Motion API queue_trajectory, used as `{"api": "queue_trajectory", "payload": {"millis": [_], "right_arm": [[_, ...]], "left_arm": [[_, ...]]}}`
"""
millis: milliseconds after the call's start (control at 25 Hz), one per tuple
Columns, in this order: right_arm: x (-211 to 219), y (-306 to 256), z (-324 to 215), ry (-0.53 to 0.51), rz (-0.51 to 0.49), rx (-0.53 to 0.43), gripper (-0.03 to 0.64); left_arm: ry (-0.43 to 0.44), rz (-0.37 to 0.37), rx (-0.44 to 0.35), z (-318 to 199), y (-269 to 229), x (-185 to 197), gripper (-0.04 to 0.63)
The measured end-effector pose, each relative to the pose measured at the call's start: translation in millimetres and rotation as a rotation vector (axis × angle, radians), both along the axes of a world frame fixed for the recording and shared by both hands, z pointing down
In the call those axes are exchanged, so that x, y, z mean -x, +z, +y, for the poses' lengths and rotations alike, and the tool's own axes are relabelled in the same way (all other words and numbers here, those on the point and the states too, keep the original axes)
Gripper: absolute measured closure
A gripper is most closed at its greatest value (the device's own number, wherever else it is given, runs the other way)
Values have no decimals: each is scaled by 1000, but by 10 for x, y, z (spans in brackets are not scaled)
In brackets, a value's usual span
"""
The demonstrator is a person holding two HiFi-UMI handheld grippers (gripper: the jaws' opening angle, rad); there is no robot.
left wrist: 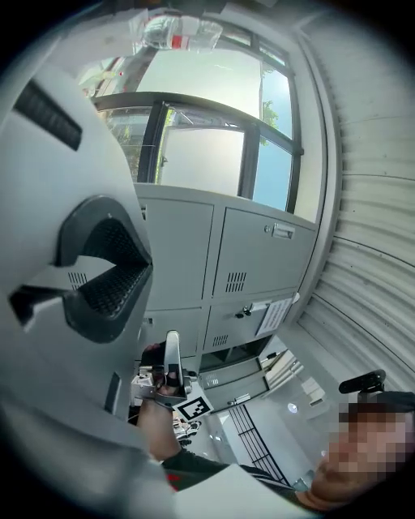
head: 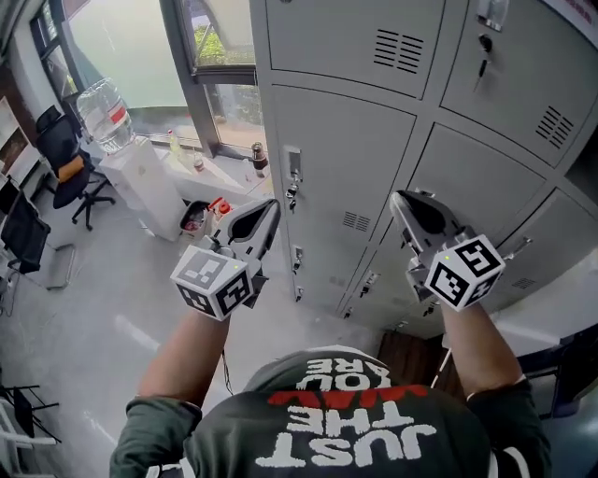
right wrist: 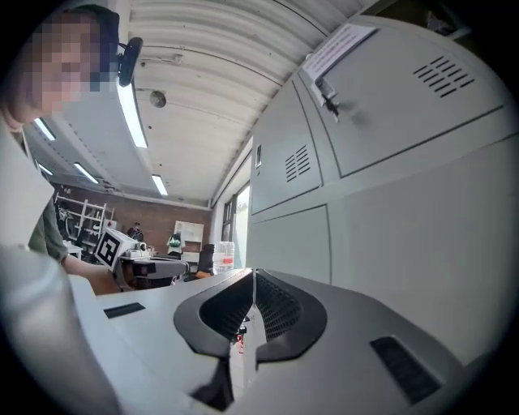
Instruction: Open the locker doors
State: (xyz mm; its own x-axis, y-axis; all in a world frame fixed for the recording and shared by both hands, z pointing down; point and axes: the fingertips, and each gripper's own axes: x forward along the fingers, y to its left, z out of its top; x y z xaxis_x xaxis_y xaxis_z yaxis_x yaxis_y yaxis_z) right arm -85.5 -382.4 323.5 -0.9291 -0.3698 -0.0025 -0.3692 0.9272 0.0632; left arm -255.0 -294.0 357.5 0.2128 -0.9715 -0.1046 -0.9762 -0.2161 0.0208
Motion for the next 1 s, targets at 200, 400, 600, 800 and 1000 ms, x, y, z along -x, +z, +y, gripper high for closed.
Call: {"api": "queue_trajectory", "payload": {"millis": [200,400,600,800,1000], "right_arm": [[716,386,0,49,29,64,580],[1242,626,-15,110,61,85,580],[1688,824,-65,151,77,102,580],[2021,1004,-188,188,99,121,580],[2247,1146,-383,255,121,137,578]], "left_arm": [[59,-8,27,17,170,604,589],[136,-3,49,-10,286,979,589],[194,-3,62,-65,379,1222,589],[230,6,80,-111,478,1383,589],[249,17,96,-126,567,1511,589]]}}
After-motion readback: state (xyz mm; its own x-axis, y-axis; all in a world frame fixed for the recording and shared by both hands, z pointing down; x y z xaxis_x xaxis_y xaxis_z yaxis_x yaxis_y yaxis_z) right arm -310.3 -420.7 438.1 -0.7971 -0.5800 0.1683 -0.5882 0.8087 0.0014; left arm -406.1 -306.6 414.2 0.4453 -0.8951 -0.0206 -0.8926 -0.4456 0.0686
